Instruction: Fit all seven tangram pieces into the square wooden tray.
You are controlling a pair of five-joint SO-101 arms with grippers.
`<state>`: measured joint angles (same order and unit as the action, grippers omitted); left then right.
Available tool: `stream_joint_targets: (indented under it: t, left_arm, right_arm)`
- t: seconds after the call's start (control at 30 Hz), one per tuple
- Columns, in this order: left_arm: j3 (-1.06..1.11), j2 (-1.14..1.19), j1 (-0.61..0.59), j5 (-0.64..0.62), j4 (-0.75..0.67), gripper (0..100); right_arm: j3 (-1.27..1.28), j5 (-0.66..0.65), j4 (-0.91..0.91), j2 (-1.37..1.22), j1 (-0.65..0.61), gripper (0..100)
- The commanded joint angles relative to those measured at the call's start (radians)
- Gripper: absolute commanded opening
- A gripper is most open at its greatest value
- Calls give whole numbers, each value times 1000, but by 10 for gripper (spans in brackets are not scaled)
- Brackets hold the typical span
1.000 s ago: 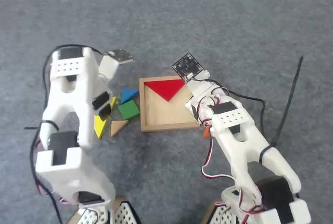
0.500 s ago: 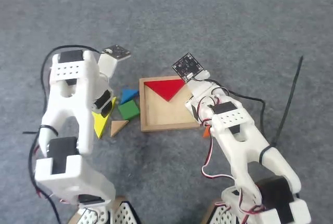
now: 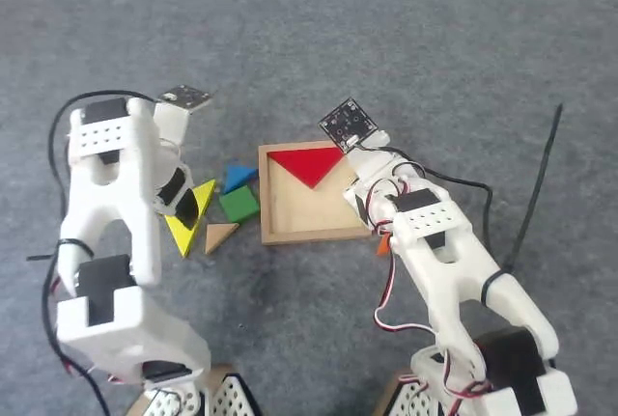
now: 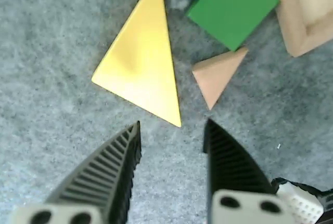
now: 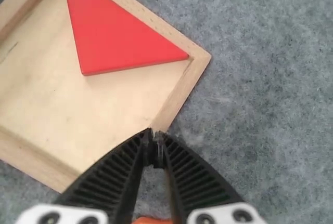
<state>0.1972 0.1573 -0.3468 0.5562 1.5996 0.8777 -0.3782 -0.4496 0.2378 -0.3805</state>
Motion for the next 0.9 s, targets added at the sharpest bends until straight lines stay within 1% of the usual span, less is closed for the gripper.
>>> stream_joint_targets:
  t: [0.0,0.27,0.37,0.5,0.63,0.73,0.87]
  left_arm:
    - [-5,-63,-8,-32,-5,228]
    - [21,-63,-9,-172,-48,247]
    - [54,-64,-9,-203,-103,246]
    - [151,-71,-11,-236,-218,246]
    - [252,-129,-11,-272,-313,246]
    - [291,-173,-14,-275,-345,246]
    - [289,-180,-17,-275,-347,246]
  right_arm:
    - [-8,-14,8,58,13,9]
    - [-8,-15,8,58,-2,9]
    - [-6,-15,7,58,-27,9]
    - [-2,-15,7,58,-25,9]
    - [-2,-14,7,58,-25,9]
    - [-2,-14,7,58,-24,9]
    - [-2,-14,7,58,-22,9]
